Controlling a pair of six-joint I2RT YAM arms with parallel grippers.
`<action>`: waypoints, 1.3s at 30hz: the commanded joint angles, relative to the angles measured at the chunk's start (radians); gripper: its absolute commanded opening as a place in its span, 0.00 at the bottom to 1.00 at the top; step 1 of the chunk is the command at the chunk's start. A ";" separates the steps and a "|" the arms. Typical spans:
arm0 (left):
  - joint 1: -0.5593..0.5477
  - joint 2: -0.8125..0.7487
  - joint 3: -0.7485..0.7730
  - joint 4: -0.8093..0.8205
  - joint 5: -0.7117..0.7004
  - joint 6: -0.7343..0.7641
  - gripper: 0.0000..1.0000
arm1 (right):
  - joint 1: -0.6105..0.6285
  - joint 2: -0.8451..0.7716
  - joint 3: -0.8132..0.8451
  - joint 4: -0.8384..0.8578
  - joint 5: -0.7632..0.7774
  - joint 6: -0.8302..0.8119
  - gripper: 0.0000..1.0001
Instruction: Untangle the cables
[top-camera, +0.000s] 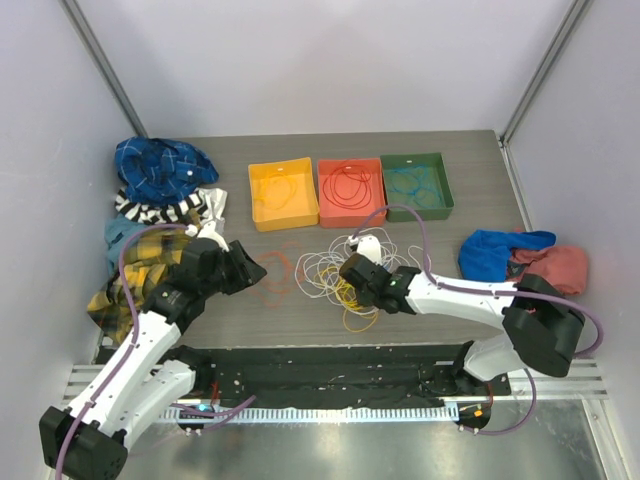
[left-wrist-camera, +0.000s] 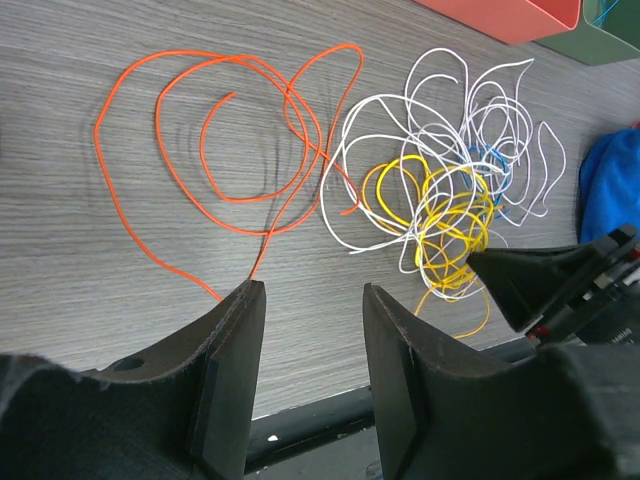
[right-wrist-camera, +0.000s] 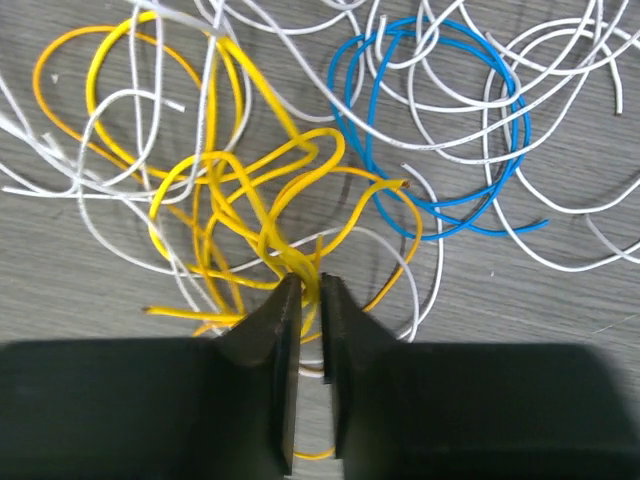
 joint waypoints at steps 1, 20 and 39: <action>-0.002 -0.001 0.001 0.018 -0.003 0.006 0.48 | -0.012 -0.013 0.003 0.069 0.021 -0.008 0.01; -0.004 -0.033 0.024 -0.003 -0.014 0.001 0.49 | 0.192 -0.233 0.955 -0.248 0.121 -0.282 0.01; -0.004 -0.110 0.115 -0.197 -0.273 -0.001 0.51 | 0.216 -0.157 0.316 -0.046 0.007 -0.055 0.07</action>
